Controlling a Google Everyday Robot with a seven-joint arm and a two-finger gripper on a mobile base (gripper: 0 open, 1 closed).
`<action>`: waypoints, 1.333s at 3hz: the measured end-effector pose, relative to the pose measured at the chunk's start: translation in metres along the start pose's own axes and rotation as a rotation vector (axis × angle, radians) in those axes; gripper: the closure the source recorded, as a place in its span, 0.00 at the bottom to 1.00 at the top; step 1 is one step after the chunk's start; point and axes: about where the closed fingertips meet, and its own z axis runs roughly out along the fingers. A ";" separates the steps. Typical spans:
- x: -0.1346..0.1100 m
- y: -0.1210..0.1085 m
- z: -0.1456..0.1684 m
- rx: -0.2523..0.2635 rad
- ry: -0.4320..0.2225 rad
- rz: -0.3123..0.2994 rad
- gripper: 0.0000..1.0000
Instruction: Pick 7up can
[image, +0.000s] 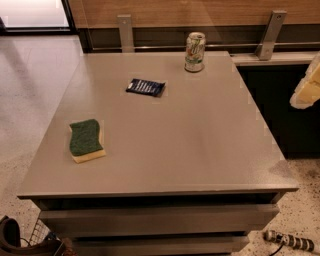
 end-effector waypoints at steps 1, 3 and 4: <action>0.011 -0.030 0.034 0.045 -0.140 0.106 0.00; -0.029 -0.092 0.118 0.096 -0.633 0.313 0.00; -0.054 -0.119 0.138 0.132 -0.796 0.362 0.00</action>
Offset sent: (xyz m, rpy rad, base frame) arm 0.1835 -0.0334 -0.0282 0.7353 -0.5803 -0.0558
